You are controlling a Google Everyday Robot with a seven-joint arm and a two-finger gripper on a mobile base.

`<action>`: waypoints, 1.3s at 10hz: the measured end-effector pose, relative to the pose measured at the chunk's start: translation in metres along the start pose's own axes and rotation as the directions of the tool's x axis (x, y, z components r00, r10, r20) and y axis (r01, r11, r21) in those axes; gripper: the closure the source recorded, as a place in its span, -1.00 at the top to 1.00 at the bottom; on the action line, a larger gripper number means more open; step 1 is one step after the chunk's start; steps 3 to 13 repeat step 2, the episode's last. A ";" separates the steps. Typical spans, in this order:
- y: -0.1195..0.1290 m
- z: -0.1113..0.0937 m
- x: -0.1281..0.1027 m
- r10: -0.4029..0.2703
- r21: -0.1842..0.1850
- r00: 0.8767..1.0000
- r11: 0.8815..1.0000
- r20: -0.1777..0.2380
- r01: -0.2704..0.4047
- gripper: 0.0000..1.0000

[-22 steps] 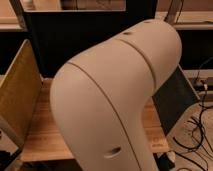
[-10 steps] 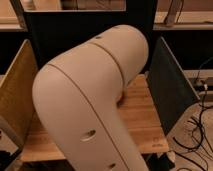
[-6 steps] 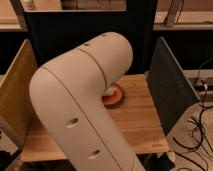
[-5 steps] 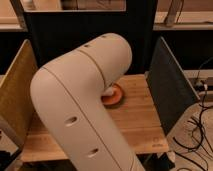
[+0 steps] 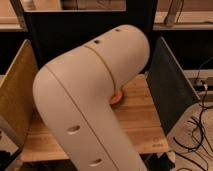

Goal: Knock the bottle over

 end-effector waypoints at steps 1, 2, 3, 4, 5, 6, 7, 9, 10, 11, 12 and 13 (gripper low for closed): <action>-0.014 -0.015 0.021 0.077 0.032 0.997 0.996 0.027 -0.078 -1.00; -0.021 -0.023 0.035 0.125 0.046 0.991 0.991 0.052 -0.128 -1.00; -0.021 -0.023 0.035 0.125 0.046 0.991 0.991 0.052 -0.128 -1.00; -0.021 -0.023 0.035 0.125 0.046 0.991 0.991 0.052 -0.128 -1.00; -0.021 -0.023 0.035 0.125 0.046 0.991 0.991 0.052 -0.128 -1.00; -0.021 -0.023 0.035 0.125 0.046 0.991 0.991 0.052 -0.128 -1.00; -0.021 -0.023 0.035 0.125 0.046 0.991 0.991 0.052 -0.128 -1.00; -0.021 -0.023 0.035 0.125 0.046 0.991 0.991 0.052 -0.128 -1.00; -0.021 -0.023 0.035 0.125 0.046 0.991 0.991 0.052 -0.128 -1.00; -0.021 -0.023 0.035 0.125 0.046 0.991 0.991 0.052 -0.128 -1.00; -0.021 -0.023 0.035 0.125 0.046 0.991 0.991 0.052 -0.128 -1.00; -0.021 -0.023 0.035 0.125 0.046 0.991 0.991 0.052 -0.128 -1.00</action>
